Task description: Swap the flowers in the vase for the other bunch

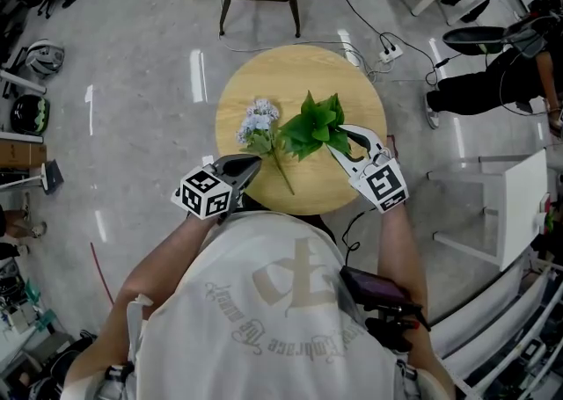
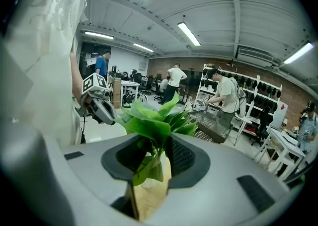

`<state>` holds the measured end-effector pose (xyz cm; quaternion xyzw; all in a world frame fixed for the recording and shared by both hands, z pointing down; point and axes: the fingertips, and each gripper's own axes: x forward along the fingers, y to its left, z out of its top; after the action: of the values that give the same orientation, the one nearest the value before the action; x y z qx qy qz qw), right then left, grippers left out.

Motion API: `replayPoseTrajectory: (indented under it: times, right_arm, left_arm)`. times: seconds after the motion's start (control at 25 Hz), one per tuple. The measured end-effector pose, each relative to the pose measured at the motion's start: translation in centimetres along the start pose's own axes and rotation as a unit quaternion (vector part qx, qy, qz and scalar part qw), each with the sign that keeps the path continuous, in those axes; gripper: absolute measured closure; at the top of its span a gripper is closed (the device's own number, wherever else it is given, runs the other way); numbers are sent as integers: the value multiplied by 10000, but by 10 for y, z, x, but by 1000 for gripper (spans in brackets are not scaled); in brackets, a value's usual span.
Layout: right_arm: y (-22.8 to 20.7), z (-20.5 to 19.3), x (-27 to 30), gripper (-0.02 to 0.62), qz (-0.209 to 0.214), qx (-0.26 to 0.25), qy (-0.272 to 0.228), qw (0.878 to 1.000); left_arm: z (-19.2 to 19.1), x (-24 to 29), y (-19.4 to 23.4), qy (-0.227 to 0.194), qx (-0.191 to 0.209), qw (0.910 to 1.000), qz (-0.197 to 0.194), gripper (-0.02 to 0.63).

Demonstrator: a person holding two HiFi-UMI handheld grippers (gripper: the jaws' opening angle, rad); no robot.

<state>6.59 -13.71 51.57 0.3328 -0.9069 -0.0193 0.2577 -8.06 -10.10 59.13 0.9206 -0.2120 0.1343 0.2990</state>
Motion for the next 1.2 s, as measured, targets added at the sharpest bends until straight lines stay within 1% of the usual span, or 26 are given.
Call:
replayPoseTrajectory:
  times: [0.16, 0.32, 0.44, 0.6, 0.88, 1.0, 1.2]
  right_arm:
    - [3, 3, -2, 453, 5, 22, -48, 10000]
    - [0, 7, -6, 425, -35, 179, -191, 9997]
    - [0, 8, -9, 417, -43, 230, -240, 9994]
    - [2, 2, -13, 416, -114, 269, -140, 9995]
    - [5, 11, -17, 394, -145, 339, -318, 9988]
    - [6, 13, -20, 373, -181, 444, -366, 9982]
    - [5, 15, -29, 364, -333, 711, -530, 9955]
  left_arm:
    - [1, -1, -1, 6, 13, 10000, -35, 597]
    - [2, 1, -2, 26, 39, 10000, -77, 597]
    - [2, 1, -3, 36, 58, 9999, -100, 597]
    - [2, 0, -4, 40, 93, 9999, -135, 597]
    - [2, -1, -4, 70, 125, 9997, -221, 597]
    - [2, -2, -5, 80, 154, 9995, -271, 597]
    - [2, -2, -6, 106, 197, 9990, -375, 597]
